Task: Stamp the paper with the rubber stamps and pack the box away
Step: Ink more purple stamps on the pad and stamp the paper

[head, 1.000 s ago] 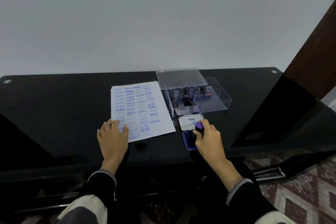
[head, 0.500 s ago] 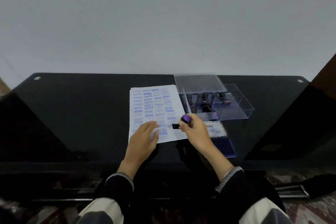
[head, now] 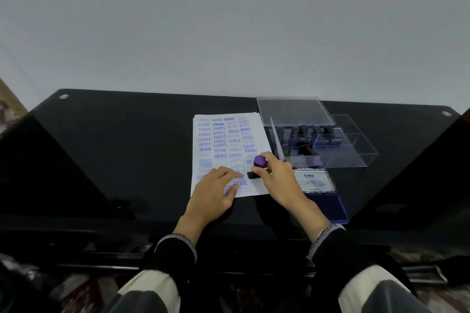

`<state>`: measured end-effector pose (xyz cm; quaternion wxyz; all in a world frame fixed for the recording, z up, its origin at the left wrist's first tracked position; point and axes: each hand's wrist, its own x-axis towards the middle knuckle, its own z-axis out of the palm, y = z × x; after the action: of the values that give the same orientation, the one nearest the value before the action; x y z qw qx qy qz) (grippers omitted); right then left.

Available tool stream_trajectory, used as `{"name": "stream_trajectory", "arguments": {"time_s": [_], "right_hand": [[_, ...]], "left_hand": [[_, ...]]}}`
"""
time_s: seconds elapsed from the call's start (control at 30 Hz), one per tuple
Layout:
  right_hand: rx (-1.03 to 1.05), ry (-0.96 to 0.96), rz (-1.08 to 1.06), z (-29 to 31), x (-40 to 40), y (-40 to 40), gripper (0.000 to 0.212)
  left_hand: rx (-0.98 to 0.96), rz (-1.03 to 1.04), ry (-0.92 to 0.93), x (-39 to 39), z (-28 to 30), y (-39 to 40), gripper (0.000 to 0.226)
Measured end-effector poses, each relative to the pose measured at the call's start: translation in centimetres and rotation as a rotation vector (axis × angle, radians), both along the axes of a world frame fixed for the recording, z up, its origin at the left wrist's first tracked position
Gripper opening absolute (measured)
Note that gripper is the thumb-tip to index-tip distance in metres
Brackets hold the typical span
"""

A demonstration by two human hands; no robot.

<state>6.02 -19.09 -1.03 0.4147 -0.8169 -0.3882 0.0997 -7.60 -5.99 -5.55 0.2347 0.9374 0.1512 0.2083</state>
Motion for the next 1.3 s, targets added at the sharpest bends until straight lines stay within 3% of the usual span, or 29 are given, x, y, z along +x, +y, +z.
{"name": "stream_trajectory", "arguments": {"time_s": [1.1,1.2,1.3], "right_hand": [[-0.076,-0.120,-0.041,-1.5,-0.2,0.3,0.020],[-0.064,-0.111,-0.036,-1.4,-0.1,0.4,0.021],[-0.055,-0.099,-0.032,-1.2,-0.2,0.4,0.020]], "left_hand": [[0.070,-0.005,0.046,0.2,-0.1,0.1,0.029],[0.033,0.149,-0.050,0.0,0.0,-0.1,0.023],[0.068,0.497,-0.131,-0.2,0.0,0.1,0.020]]}}
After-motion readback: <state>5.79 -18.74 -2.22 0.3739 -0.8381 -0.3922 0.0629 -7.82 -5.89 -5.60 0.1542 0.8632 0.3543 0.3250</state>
